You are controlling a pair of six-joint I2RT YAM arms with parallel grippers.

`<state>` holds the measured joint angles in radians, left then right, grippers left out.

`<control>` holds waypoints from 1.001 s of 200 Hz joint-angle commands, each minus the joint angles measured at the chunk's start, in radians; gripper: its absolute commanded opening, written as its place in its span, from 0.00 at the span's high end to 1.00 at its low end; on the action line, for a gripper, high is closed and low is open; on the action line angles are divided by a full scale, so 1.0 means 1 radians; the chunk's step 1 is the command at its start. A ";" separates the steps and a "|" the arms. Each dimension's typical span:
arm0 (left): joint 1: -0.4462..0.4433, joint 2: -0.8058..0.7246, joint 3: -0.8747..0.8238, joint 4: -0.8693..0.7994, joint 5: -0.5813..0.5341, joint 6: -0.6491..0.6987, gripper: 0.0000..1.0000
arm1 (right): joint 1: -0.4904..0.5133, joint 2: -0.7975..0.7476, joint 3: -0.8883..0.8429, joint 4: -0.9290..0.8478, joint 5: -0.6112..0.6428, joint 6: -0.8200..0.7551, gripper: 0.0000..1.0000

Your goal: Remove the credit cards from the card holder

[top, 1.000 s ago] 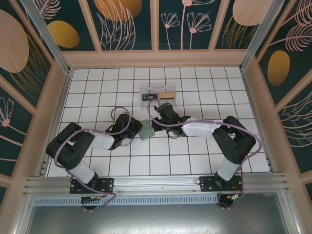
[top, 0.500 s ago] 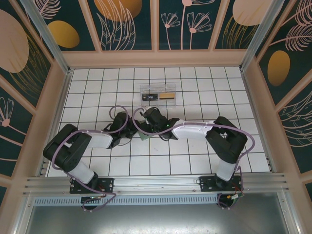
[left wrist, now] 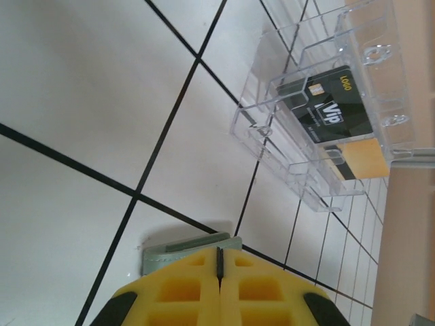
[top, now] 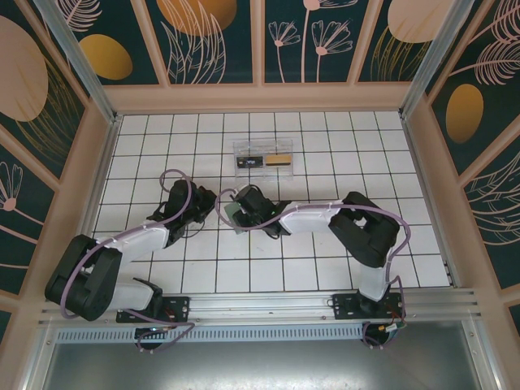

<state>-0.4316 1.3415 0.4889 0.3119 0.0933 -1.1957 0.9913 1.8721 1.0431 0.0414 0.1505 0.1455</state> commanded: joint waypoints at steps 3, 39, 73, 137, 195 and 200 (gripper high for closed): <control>0.004 0.006 -0.016 -0.023 0.001 0.020 0.95 | 0.011 0.023 0.040 -0.030 0.043 -0.029 0.59; 0.004 0.024 -0.020 0.010 0.028 0.017 0.96 | 0.009 0.038 0.050 -0.046 0.052 -0.022 0.89; 0.003 0.034 -0.023 0.040 0.055 0.020 0.95 | 0.002 0.029 0.040 -0.037 0.015 0.002 1.00; -0.079 0.163 0.008 0.203 0.109 -0.039 1.00 | -0.012 -0.002 0.024 -0.002 -0.085 0.046 1.00; -0.105 0.276 0.016 0.161 0.055 -0.074 1.00 | -0.021 -0.032 -0.003 0.010 -0.080 0.074 1.00; -0.105 0.282 0.013 0.152 0.045 -0.075 1.00 | -0.021 -0.038 -0.008 0.010 -0.076 0.075 1.00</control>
<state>-0.5293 1.5906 0.4866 0.4973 0.1822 -1.2503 0.9768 1.8824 1.0676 0.0547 0.0967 0.1932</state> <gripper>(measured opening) 0.062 0.055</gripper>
